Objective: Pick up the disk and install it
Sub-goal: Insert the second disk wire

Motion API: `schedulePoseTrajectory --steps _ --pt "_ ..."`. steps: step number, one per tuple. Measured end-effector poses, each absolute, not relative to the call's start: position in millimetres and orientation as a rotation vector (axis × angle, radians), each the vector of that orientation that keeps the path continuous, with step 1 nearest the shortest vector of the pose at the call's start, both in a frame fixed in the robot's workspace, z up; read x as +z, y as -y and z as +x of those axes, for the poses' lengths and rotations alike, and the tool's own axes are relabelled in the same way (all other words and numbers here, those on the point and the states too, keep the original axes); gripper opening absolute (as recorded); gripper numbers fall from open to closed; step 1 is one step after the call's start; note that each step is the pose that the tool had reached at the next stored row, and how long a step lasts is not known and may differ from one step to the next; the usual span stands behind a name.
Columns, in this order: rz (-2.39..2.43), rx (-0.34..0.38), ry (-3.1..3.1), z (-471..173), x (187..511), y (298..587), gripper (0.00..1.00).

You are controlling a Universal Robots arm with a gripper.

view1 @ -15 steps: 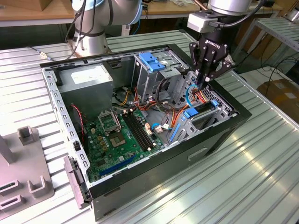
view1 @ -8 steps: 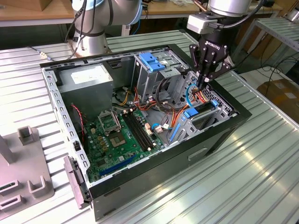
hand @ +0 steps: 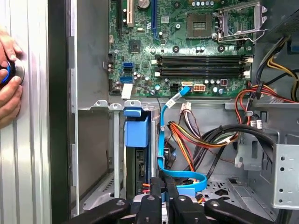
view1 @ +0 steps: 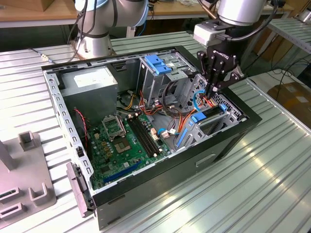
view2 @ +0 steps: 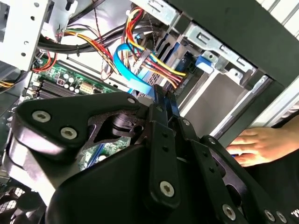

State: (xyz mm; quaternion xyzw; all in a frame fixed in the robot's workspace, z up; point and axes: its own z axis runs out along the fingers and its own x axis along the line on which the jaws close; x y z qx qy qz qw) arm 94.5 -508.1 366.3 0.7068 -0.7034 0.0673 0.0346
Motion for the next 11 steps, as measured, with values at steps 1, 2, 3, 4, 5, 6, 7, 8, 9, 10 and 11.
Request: schedulePoseTrajectory --steps 1,2,3,4,5,6,7,8,9,10,11 --pt "2.176 0.213 2.167 91.0 365.7 508.4 0.16" --pt "2.178 0.217 2.170 88.7 365.2 509.1 0.16" --pt "2.180 0.219 2.172 87.5 364.9 510.0 0.16" --pt "2.183 0.221 2.175 86.5 364.3 511.3 0.16" --pt "2.185 0.222 2.178 85.9 364.0 512.6 0.16" --pt "2.187 0.222 2.181 85.6 363.6 514.2 0.16" --pt "2.190 0.221 2.183 85.5 363.1 516.4 0.16" --pt "2.192 0.221 2.185 85.2 362.4 520.2 0.16" --pt "2.192 0.223 2.187 85.1 361.9 524.0 0.16" --pt "2.193 0.226 2.188 85.1 361.5 526.2 0.16" --pt "2.195 0.231 2.191 84.6 360.8 528.7 0.16"
